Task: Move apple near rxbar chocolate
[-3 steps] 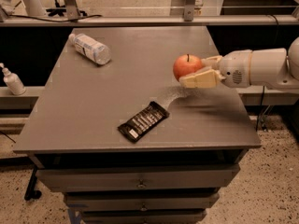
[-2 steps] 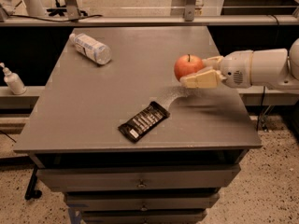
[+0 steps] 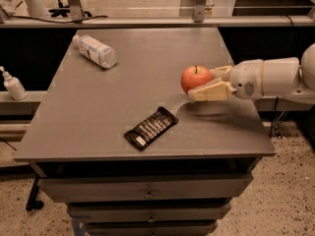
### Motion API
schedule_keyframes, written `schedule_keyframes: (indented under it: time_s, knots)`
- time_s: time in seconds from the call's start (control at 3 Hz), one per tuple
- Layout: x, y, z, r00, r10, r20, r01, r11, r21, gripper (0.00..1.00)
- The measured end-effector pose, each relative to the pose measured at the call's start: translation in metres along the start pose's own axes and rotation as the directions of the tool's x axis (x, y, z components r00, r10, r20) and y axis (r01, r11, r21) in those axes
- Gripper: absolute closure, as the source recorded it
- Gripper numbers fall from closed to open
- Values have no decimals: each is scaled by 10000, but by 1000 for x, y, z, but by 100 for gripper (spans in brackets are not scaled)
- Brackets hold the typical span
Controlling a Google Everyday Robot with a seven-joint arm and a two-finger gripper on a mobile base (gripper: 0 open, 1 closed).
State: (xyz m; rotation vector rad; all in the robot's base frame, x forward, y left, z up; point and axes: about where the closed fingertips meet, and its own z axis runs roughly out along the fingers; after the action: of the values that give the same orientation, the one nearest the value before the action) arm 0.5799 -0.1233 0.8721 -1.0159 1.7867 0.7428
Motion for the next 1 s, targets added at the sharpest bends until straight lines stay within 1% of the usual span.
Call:
schedule_keyframes:
  time_s: [0.67, 1.0]
  knots:
    - [28, 36, 4, 10000, -77, 28, 78, 9976, -684, 100]
    - [34, 51, 8, 10000, -53, 60, 59, 9941, -1086, 82]
